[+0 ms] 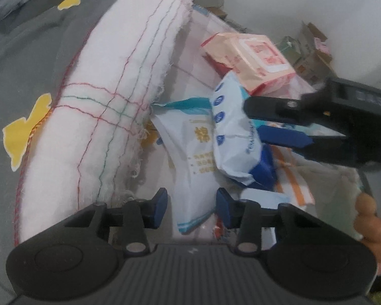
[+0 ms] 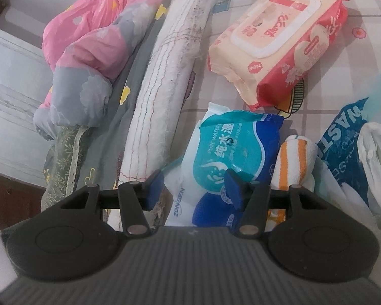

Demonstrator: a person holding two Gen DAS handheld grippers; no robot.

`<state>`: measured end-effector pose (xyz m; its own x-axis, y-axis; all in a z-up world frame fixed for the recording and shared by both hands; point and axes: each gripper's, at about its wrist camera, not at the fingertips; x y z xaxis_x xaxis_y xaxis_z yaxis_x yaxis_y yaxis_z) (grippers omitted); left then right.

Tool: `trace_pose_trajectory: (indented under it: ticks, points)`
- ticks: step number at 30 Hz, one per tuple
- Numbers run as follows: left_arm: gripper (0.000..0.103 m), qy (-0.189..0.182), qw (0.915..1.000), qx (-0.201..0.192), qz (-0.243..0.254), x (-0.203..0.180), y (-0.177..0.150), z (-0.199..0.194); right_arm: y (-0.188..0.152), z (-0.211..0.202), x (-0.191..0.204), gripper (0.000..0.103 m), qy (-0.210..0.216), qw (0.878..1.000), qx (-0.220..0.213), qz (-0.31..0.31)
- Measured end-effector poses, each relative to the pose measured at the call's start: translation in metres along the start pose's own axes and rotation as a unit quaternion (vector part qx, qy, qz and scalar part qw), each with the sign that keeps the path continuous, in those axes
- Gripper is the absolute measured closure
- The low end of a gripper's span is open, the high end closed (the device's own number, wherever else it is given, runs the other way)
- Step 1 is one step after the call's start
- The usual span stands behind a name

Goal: Organize soft objects

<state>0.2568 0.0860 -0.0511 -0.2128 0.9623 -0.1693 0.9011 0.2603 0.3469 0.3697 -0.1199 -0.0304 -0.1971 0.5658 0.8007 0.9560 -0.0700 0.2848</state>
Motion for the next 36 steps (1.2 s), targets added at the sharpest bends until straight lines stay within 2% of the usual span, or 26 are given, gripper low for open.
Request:
trace_pose_trajectory:
  ticks: [2, 3, 5, 9, 13, 20, 23, 26, 28, 30, 36]
  points:
    - [0.075, -0.010, 0.9998, 0.011, -0.016, 0.001, -0.001, 0.006, -0.001, -0.002, -0.002, 0.050, 0.002, 1.000, -0.002, 0.005]
    - [0.077, -0.008, 0.9996, 0.008, -0.024, 0.002, -0.001, 0.006, -0.001, -0.003, -0.002, 0.050, 0.002, 1.000, -0.004, 0.008]
    - [0.092, 0.000, 0.9995, -0.010, -0.028, 0.000, -0.003, 0.000, -0.003, -0.005, -0.004, 0.049, 0.003, 1.000, -0.005, 0.015]
    - [0.094, 0.022, 0.9983, -0.050, -0.020, -0.003, -0.009, -0.023, -0.008, -0.011, -0.006, 0.049, 0.000, 1.000, -0.007, 0.024]
    - [0.097, 0.029, 0.9952, -0.093, -0.009, -0.003, -0.014, -0.056, -0.014, -0.025, -0.003, 0.049, 0.006, 0.999, -0.026, 0.028]
    - [0.098, -0.004, 0.9891, -0.147, -0.006, -0.001, -0.033, -0.116, -0.035, -0.066, 0.014, 0.049, 0.045, 0.997, -0.063, 0.020]
    - [0.098, -0.034, 0.9860, -0.163, -0.009, -0.004, -0.041, -0.135, -0.049, -0.084, 0.015, 0.049, 0.056, 0.996, -0.074, 0.019]
    - [0.099, -0.096, 0.9821, -0.161, -0.018, -0.003, -0.052, -0.149, -0.065, -0.098, 0.013, 0.049, 0.062, 0.994, -0.083, 0.025]
    - [0.099, -0.119, 0.9791, -0.165, -0.012, -0.003, -0.064, -0.153, -0.077, -0.108, 0.011, 0.048, 0.068, 0.993, -0.090, 0.030]
    - [0.098, -0.132, 0.9784, -0.159, -0.003, -0.004, -0.078, -0.150, -0.090, -0.119, 0.010, 0.048, 0.072, 0.993, -0.093, 0.031]
    - [0.099, -0.135, 0.9867, -0.090, 0.004, 0.001, -0.112, -0.113, -0.128, -0.118, 0.012, 0.046, 0.045, 0.996, -0.072, 0.006]
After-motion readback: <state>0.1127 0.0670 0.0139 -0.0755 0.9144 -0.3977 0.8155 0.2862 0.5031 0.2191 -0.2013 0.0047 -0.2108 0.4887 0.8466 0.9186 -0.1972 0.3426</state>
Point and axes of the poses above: each gripper's, at about its wrist camera, not at the fingertips, and z roughly the way its jaws point, x to its left, y to its top, and after that the axes turned 12 degrees about y, right-handed
